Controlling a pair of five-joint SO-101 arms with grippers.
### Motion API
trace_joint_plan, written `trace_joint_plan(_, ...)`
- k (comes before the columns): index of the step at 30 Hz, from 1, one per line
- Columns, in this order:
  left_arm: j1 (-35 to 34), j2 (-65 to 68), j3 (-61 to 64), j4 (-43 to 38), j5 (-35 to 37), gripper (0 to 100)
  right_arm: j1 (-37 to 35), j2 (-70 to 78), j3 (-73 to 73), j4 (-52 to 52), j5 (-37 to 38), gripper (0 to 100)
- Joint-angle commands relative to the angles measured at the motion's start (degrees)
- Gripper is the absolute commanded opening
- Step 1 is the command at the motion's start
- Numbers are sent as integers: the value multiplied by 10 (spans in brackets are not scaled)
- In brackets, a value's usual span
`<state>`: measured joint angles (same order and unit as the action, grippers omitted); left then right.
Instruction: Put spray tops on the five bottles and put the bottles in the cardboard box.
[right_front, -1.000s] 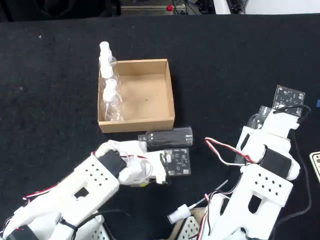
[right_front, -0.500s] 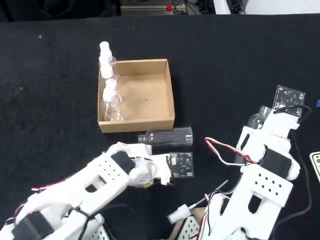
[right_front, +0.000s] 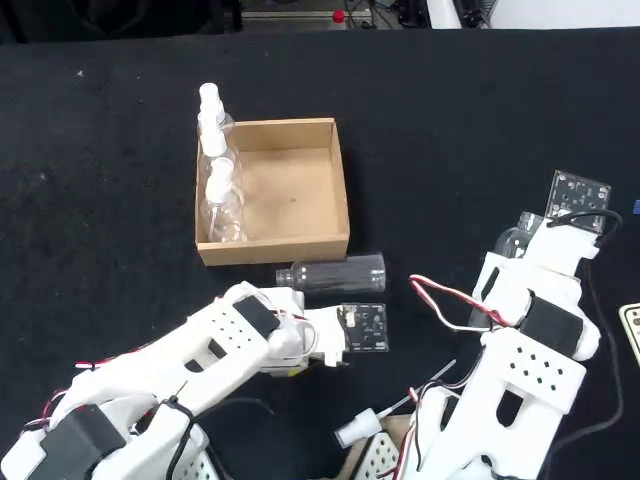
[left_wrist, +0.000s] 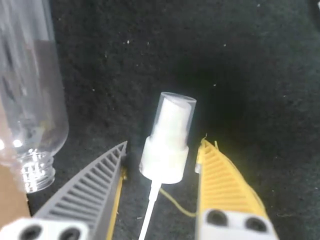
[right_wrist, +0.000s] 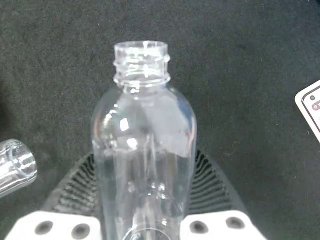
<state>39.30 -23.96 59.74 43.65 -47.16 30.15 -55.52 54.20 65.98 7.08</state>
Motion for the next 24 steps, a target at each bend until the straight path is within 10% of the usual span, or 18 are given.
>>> trace_joint_plan(1, 15, 1, -8, -2, -2, 199, 5, -14, -1, -11, -4, 11)
trace_joint_plan(10, 15, 0, 7, 6, -2, 105, 5, -14, -1, -11, -4, 11)
trace_joint_plan(24, -56, -1, -127, 247, 63, 105, 4, -14, -2, -13, -4, 11)
